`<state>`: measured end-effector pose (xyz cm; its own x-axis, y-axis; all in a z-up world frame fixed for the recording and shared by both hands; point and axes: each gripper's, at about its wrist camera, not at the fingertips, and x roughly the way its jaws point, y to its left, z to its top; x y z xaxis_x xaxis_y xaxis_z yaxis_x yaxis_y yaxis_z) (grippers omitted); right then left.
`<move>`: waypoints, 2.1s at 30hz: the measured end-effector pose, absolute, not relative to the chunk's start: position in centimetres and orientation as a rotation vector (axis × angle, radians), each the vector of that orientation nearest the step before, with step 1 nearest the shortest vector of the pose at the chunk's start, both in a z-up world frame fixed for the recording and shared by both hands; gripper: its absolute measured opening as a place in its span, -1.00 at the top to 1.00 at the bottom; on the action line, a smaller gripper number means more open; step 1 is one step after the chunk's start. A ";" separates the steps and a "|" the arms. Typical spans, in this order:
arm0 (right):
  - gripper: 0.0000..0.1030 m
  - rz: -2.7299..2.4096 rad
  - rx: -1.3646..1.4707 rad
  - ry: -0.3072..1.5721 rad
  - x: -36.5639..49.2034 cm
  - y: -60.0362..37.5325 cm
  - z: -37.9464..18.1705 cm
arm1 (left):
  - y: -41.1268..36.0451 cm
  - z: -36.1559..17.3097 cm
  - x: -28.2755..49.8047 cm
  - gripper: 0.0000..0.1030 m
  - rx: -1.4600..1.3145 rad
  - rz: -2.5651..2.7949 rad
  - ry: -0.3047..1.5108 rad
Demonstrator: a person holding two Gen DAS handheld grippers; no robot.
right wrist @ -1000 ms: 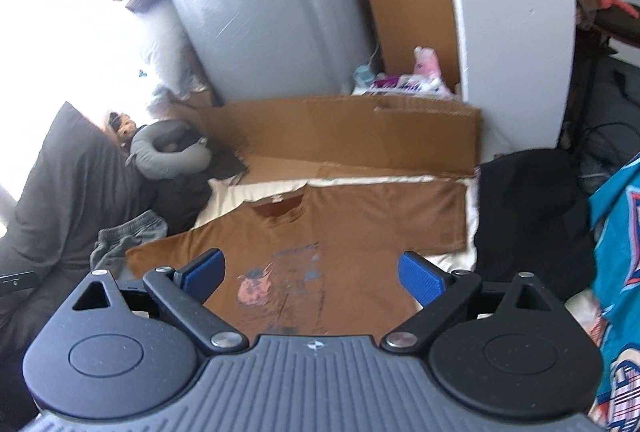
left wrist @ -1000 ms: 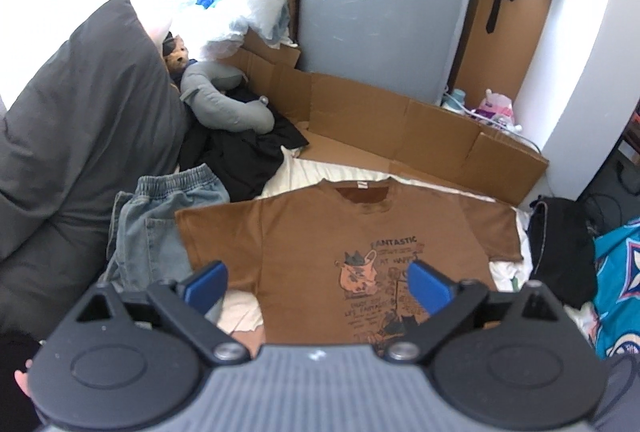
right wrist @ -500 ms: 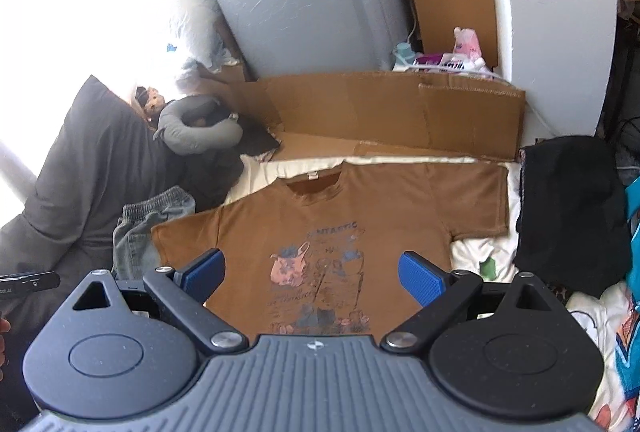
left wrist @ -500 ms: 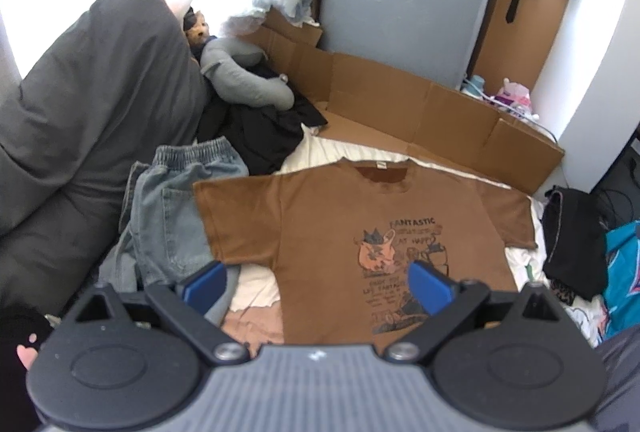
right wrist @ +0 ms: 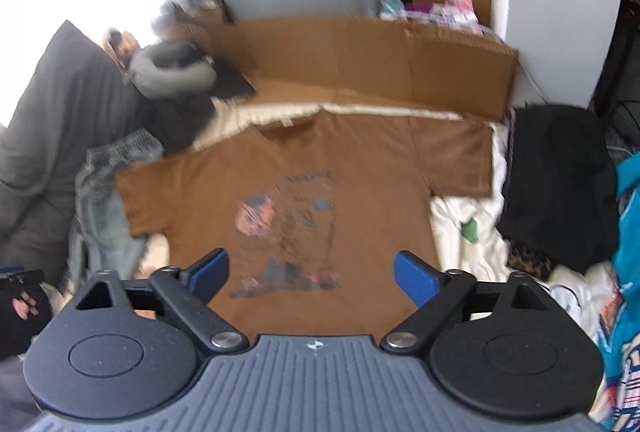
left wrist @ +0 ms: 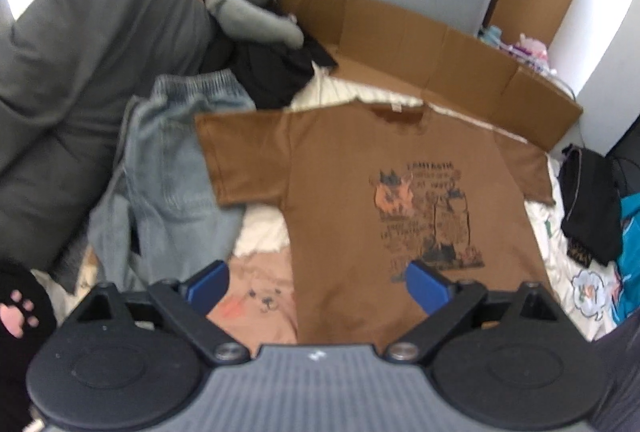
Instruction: Fold clothes
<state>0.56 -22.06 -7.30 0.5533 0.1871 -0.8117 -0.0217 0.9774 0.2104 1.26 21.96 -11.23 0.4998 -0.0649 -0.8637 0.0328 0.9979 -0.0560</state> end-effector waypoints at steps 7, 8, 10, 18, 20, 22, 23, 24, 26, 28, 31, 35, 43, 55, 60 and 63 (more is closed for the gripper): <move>-0.75 0.091 0.109 1.033 3.0 -25.2 -7.4 | 20.9 -14.0 3.4 -0.86 0.013 -0.082 1.101; -0.75 0.091 0.107 1.039 3.7 -25.6 -7.3 | 20.6 -14.0 4.1 -0.86 0.030 -0.089 1.100; -0.76 0.092 0.101 1.044 5.2 -26.5 -7.1 | 19.8 -13.9 5.4 -0.86 0.061 -0.105 1.097; -0.76 0.012 0.216 1.055 8.6 -32.0 -11.4 | 12.8 -14.0 11.8 -0.86 0.184 -0.238 1.064; -0.76 -0.015 0.237 1.045 9.3 -33.3 -12.3 | 10.6 -14.0 13.7 -0.86 0.208 -0.288 1.055; -0.76 -0.038 0.260 1.029 9.7 -34.2 -12.8 | 8.3 -14.0 15.5 -0.86 0.221 -0.332 1.050; -0.76 -0.048 0.276 1.024 10.0 -34.6 -13.1 | 7.2 -14.1 16.5 -0.86 0.219 -0.353 1.048; -0.76 -0.055 0.287 1.019 10.1 -35.0 -13.3 | 6.2 -14.2 17.2 -0.86 0.223 -0.371 1.048; -0.76 -0.065 0.301 1.011 10.4 -35.6 -13.6 | 4.1 -14.3 18.8 -0.86 0.241 -0.405 1.045; -0.76 -0.079 0.324 1.012 10.6 -36.3 -14.0 | 2.0 -14.8 20.1 -0.86 0.269 -0.430 1.045; -0.76 -0.102 0.357 1.015 10.8 -37.1 -14.5 | -1.0 -15.6 21.6 -0.86 0.297 -0.465 1.054; -0.76 -0.093 0.371 1.008 11.2 -37.2 -14.9 | -4.4 -17.0 23.8 -0.86 0.308 -0.484 1.074; -0.76 -0.142 0.418 0.980 13.1 -38.5 -17.4 | -10.9 -19.9 27.5 -0.86 0.327 -0.514 1.117; -0.76 -0.222 0.523 0.929 16.2 -41.0 -24.3 | -16.2 -26.2 30.6 -0.86 0.318 -0.494 1.150; -0.76 -0.236 0.552 0.918 17.6 -41.7 -27.2 | -17.9 -29.2 31.0 -0.86 0.334 -0.512 1.164; -0.76 -0.258 0.570 0.903 18.1 -42.0 -28.8 | -18.9 -30.6 31.4 -0.86 0.343 -0.517 1.163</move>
